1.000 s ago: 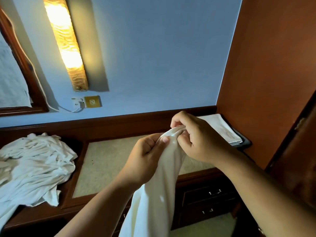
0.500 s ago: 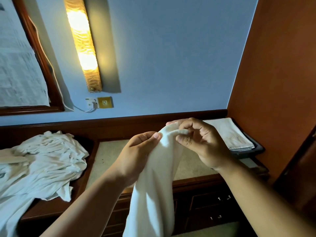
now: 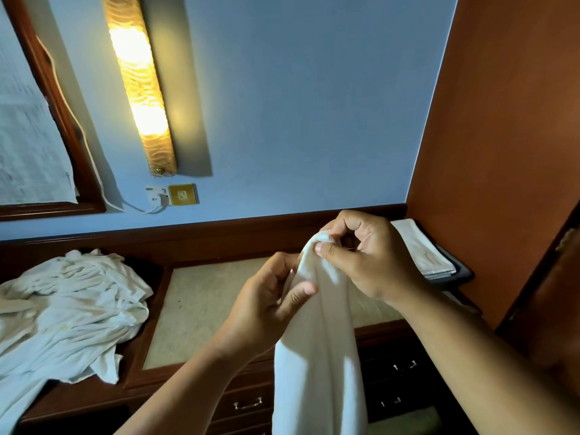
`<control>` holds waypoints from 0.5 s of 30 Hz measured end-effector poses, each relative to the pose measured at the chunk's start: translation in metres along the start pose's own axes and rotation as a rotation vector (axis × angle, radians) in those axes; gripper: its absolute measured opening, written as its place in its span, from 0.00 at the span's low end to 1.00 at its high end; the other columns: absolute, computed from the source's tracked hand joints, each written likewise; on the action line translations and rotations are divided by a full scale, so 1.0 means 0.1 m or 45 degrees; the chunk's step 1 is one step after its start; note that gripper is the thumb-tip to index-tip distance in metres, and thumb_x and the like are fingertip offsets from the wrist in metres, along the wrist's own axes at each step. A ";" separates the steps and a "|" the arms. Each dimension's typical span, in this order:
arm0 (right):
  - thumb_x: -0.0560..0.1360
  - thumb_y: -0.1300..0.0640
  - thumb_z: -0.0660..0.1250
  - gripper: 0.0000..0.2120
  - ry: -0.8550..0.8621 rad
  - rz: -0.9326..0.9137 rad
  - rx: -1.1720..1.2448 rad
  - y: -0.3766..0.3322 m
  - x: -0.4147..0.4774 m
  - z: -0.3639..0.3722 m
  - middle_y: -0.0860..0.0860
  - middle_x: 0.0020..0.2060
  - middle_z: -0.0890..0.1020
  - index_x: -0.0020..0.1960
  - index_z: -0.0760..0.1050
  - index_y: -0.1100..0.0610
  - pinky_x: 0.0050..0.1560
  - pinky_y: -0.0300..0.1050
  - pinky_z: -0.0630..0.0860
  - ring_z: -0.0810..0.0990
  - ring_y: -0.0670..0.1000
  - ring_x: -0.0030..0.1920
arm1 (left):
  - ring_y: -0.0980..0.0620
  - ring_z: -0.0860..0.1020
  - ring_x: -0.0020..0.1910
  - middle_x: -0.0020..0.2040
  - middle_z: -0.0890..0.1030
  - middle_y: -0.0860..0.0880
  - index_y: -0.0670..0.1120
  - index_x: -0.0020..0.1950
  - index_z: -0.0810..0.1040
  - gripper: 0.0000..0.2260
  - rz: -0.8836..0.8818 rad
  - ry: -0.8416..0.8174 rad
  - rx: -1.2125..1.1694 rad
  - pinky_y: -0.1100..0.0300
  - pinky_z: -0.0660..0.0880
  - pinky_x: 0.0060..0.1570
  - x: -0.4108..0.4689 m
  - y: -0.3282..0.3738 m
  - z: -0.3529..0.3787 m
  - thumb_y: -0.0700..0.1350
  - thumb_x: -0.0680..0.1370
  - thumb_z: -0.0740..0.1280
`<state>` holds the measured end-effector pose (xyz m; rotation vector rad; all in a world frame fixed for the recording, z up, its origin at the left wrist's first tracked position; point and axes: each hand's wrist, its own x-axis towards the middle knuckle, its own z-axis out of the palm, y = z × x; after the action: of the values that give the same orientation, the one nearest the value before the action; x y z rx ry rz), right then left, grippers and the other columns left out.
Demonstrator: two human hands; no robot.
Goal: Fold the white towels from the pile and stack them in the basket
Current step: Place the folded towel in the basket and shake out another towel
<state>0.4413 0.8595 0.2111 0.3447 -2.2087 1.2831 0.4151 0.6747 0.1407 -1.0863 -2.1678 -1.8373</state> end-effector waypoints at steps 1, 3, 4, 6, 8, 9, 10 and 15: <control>0.68 0.52 0.72 0.06 0.022 0.018 -0.002 0.01 0.00 -0.01 0.46 0.39 0.84 0.36 0.76 0.50 0.43 0.50 0.79 0.81 0.48 0.40 | 0.39 0.79 0.43 0.45 0.80 0.43 0.46 0.53 0.78 0.21 -0.066 -0.033 0.025 0.41 0.79 0.43 -0.02 -0.08 0.01 0.64 0.77 0.69; 0.68 0.54 0.72 0.06 0.064 0.055 -0.003 0.04 0.02 -0.06 0.47 0.38 0.84 0.36 0.75 0.52 0.42 0.51 0.78 0.80 0.52 0.39 | 0.43 0.79 0.42 0.42 0.80 0.46 0.46 0.47 0.78 0.20 -0.116 -0.053 0.221 0.44 0.79 0.42 -0.06 -0.18 0.01 0.63 0.79 0.66; 0.68 0.56 0.72 0.07 0.085 0.068 -0.009 0.06 0.03 -0.09 0.48 0.38 0.84 0.36 0.74 0.54 0.41 0.50 0.77 0.80 0.55 0.39 | 0.50 0.78 0.40 0.39 0.79 0.52 0.48 0.43 0.77 0.18 -0.101 -0.030 0.343 0.49 0.77 0.39 -0.06 -0.21 0.00 0.61 0.80 0.64; 0.69 0.59 0.72 0.08 0.132 0.089 -0.017 0.10 0.04 -0.13 0.50 0.38 0.84 0.36 0.74 0.56 0.39 0.49 0.76 0.79 0.59 0.39 | 0.55 0.78 0.39 0.38 0.79 0.56 0.51 0.40 0.78 0.13 -0.100 0.043 0.518 0.57 0.74 0.37 -0.06 -0.27 -0.03 0.57 0.81 0.65; 0.68 0.58 0.71 0.08 0.161 0.122 0.010 0.14 0.05 -0.14 0.49 0.38 0.84 0.36 0.73 0.56 0.38 0.50 0.76 0.79 0.61 0.40 | 0.59 0.80 0.41 0.38 0.81 0.59 0.54 0.40 0.80 0.09 -0.154 0.102 0.547 0.65 0.73 0.38 -0.04 -0.27 -0.02 0.52 0.80 0.69; 0.67 0.57 0.71 0.07 0.161 0.133 0.020 0.15 0.05 -0.15 0.49 0.39 0.84 0.36 0.73 0.56 0.39 0.52 0.77 0.78 0.62 0.40 | 0.61 0.81 0.42 0.39 0.82 0.60 0.55 0.39 0.81 0.08 -0.179 0.107 0.523 0.66 0.74 0.41 -0.02 -0.28 0.00 0.50 0.79 0.71; 0.67 0.56 0.70 0.07 0.149 0.136 0.027 0.15 0.05 -0.16 0.48 0.39 0.84 0.36 0.72 0.56 0.39 0.55 0.77 0.78 0.64 0.40 | 0.61 0.82 0.44 0.41 0.83 0.60 0.55 0.40 0.82 0.06 -0.196 0.095 0.453 0.65 0.76 0.44 0.00 -0.27 0.02 0.49 0.78 0.73; 0.68 0.59 0.68 0.07 -0.051 0.033 0.010 0.08 0.11 -0.23 0.50 0.41 0.85 0.35 0.70 0.55 0.41 0.55 0.76 0.80 0.59 0.42 | 0.57 0.78 0.64 0.62 0.78 0.60 0.50 0.50 0.86 0.11 -0.088 0.002 0.126 0.60 0.75 0.62 0.02 -0.13 0.14 0.55 0.74 0.75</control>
<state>0.4362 0.8838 0.2204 0.3485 -2.2490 1.3101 0.4115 0.6878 0.1268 -1.0019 -2.2958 -1.7360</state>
